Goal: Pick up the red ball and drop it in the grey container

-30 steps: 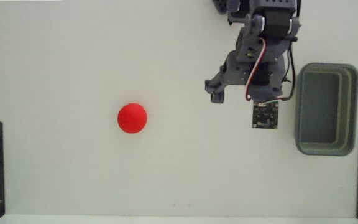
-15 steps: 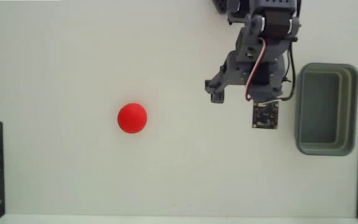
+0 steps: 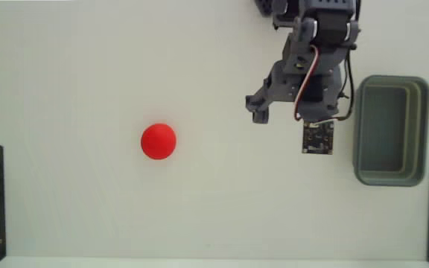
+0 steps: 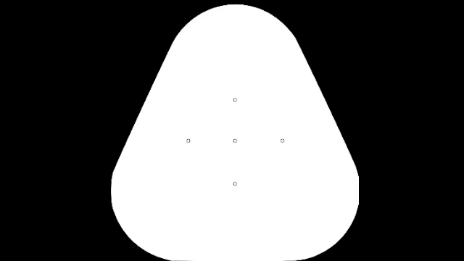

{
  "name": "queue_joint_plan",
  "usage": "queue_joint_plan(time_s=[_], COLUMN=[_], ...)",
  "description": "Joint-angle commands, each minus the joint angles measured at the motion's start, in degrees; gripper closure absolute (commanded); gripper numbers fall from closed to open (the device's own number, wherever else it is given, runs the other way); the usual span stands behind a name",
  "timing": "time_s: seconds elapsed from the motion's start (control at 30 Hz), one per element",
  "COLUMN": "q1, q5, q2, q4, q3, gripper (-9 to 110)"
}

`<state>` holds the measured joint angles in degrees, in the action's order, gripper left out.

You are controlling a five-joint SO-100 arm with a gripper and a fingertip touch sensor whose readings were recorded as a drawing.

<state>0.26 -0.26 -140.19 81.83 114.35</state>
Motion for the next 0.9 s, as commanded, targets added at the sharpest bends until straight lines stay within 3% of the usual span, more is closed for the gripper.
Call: queue_joint_plan(time_s=[0.0, 0.87], q1=[-0.26, -0.26], q5=[0.26, 0.26], q2=[-1.93, -1.93], q4=[0.13, 0.13], q3=[0.21, 0.21], gripper=[-9, -9])
